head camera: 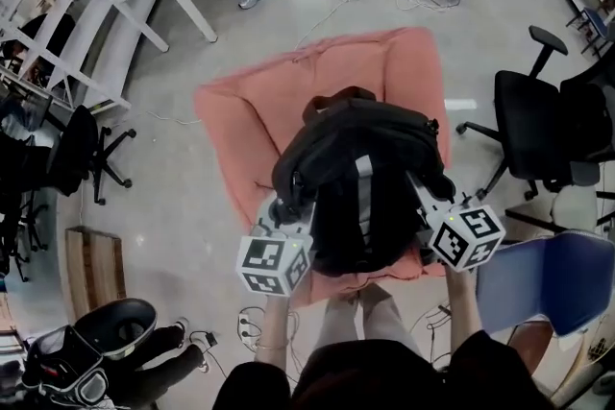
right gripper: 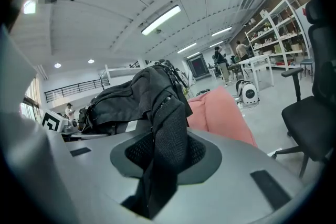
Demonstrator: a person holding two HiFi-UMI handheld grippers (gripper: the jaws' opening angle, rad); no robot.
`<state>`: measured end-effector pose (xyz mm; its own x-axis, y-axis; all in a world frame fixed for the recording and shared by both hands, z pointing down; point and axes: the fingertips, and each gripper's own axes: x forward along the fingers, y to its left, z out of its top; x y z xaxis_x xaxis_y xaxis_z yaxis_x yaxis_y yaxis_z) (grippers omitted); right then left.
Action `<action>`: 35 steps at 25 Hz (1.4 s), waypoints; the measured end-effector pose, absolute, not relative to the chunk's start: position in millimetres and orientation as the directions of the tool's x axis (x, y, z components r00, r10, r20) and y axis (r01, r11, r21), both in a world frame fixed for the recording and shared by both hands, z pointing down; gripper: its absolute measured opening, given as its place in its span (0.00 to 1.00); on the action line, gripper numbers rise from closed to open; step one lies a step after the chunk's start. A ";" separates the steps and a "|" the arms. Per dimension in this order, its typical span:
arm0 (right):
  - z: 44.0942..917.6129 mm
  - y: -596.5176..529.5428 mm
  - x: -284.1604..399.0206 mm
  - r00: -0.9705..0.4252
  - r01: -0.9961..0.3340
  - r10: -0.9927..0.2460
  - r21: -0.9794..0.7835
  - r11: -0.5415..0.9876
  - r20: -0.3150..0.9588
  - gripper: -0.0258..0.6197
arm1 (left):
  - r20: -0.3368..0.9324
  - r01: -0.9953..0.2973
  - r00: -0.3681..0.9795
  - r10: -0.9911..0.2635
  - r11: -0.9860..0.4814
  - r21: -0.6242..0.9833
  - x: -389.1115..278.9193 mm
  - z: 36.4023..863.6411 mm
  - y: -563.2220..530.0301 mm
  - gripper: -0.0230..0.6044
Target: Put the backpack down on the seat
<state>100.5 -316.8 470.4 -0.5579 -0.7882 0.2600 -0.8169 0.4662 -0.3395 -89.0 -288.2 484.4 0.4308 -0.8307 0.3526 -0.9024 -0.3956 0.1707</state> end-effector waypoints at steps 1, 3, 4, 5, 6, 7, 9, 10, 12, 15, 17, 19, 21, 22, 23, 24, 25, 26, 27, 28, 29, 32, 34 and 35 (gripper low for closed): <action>477.3 -320.7 99.1 -0.556 -0.818 -0.787 -0.341 0.462 0.268 0.20 | 0.361 -0.901 0.434 -0.826 -0.396 0.175 -90.1 491.6 -292.5 0.23; 489.1 -328.9 97.7 -0.550 -0.823 -0.786 -0.346 0.451 0.284 0.20 | 0.378 -0.898 0.441 -0.814 -0.402 0.180 -91.4 503.6 -302.0 0.23; 494.6 -333.7 98.4 -0.545 -0.826 -0.786 -0.347 0.444 0.292 0.20 | 0.386 -0.896 0.444 -0.808 -0.405 0.183 -90.6 509.1 -307.8 0.23; 499.7 -338.9 99.6 -0.540 -0.829 -0.787 -0.349 0.437 0.299 0.20 | 0.393 -0.894 0.447 -0.803 -0.408 0.185 -89.4 514.3 -314.1 0.23; 504.4 -343.9 100.9 -0.534 -0.832 -0.788 -0.351 0.429 0.305 0.20 | 0.400 -0.893 0.450 -0.798 -0.411 0.186 -88.1 519.0 -320.5 0.23; 508.6 -348.6 102.3 -0.530 -0.835 -0.789 -0.354 0.422 0.310 0.20 | 0.406 -0.891 0.453 -0.794 -0.413 0.187 -86.7 523.1 -326.5 0.23; 515.2 -357.7 104.9 -0.526 -0.837 -0.788 -0.356 0.415 0.320 0.20 | 0.414 -0.890 0.456 -0.788 -0.415 0.192 -84.1 530.3 -337.3 0.23; 518.8 -362.0 105.6 -0.527 -0.837 -0.786 -0.356 0.415 0.323 0.20 | 0.418 -0.890 0.456 -0.786 -0.413 0.194 -83.2 534.4 -342.0 0.23; 528.3 -370.1 105.3 -0.532 -0.835 -0.780 -0.356 0.420 0.328 0.20 | 0.428 -0.891 0.453 -0.782 -0.408 0.196 -82.9 544.6 -350.2 0.23; 542.3 -380.2 101.3 -0.540 -0.831 -0.774 -0.355 0.428 0.330 0.20 | 0.438 -0.895 0.446 -0.781 -0.399 0.200 -85.9 559.7 -359.7 0.23; 546.6 -388.2 96.6 -0.546 -0.827 -0.773 -0.355 0.436 0.323 0.20 | 0.439 -0.897 0.442 -0.783 -0.394 0.201 -90.6 565.2 -367.0 0.23; 549.3 -397.9 93.1 -0.550 -0.825 -0.773 -0.352 0.443 0.316 0.20 | 0.440 -0.900 0.435 -0.785 -0.387 0.198 -94.2 568.6 -376.6 0.23; 554.1 -406.7 93.0 -0.548 -0.826 -0.776 -0.350 0.442 0.313 0.20 | 0.442 -0.904 0.428 -0.788 -0.382 0.193 -93.9 574.0 -385.7 0.23; 557.2 -410.7 93.7 -0.545 -0.827 -0.778 -0.350 0.439 0.312 0.20 | 0.442 -0.905 0.424 -0.790 -0.380 0.190 -92.9 577.0 -389.9 0.23; 560.1 -415.0 94.3 -0.543 -0.829 -0.780 -0.350 0.437 0.310 0.20 | 0.442 -0.907 0.421 -0.792 -0.378 0.185 -92.2 579.7 -394.4 0.23; 562.5 -419.8 94.3 -0.542 -0.829 -0.782 -0.349 0.437 0.308 0.20 | 0.440 -0.908 0.418 -0.795 -0.377 0.180 -92.1 581.7 -399.3 0.23; 564.5 -424.8 93.7 -0.541 -0.829 -0.783 -0.347 0.438 0.306 0.20 | 0.439 -0.910 0.415 -0.797 -0.376 0.176 -92.6 583.4 -404.4 0.23; 566.4 -429.6 92.5 -0.541 -0.830 -0.783 -0.345 0.439 0.305 0.20 | 0.438 -0.911 0.412 -0.799 -0.374 0.174 -93.7 585.2 -409.2 0.23; 568.4 -434.1 90.9 -0.541 -0.830 -0.784 -0.343 0.440 0.305 0.20 | 0.438 -0.912 0.409 -0.801 -0.372 0.172 -95.2 587.1 -413.7 0.23; 570.1 -438.4 88.8 -0.541 -0.830 -0.784 -0.342 0.440 0.305 0.20 | 0.437 -0.914 0.405 -0.803 -0.368 0.171 -97.1 588.8 -418.0 0.23; 571.6 -442.5 86.7 -0.540 -0.831 -0.785 -0.342 0.440 0.304 0.20 | 0.437 -0.916 0.401 -0.805 -0.364 0.169 -99.0 590.2 -422.0 0.23; 574.7 -453.7 83.8 -0.538 -0.832 -0.786 -0.342 0.437 0.304 0.20 | 0.435 -0.920 0.391 -0.811 -0.356 0.163 -101.6 593.4 -432.1 0.23; 577.0 -461.4 82.7 -0.534 -0.835 -0.788 -0.338 0.434 0.308 0.20 | 0.433 -0.921 0.388 -0.814 -0.354 0.161 -103.0 595.2 -439.3 0.23; 578.5 -465.1 81.7 -0.531 -0.837 -0.788 -0.335 0.432 0.311 0.20 | 0.433 -0.922 0.386 -0.815 -0.352 0.159 -104.2 596.4 -442.8 0.23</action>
<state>81.7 -465.1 578.5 -0.5312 -0.7881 0.3110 -0.8373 0.4322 -0.3349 -104.2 -442.8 596.4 0.3855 -0.8147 0.4332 -0.9224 -0.3521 0.1588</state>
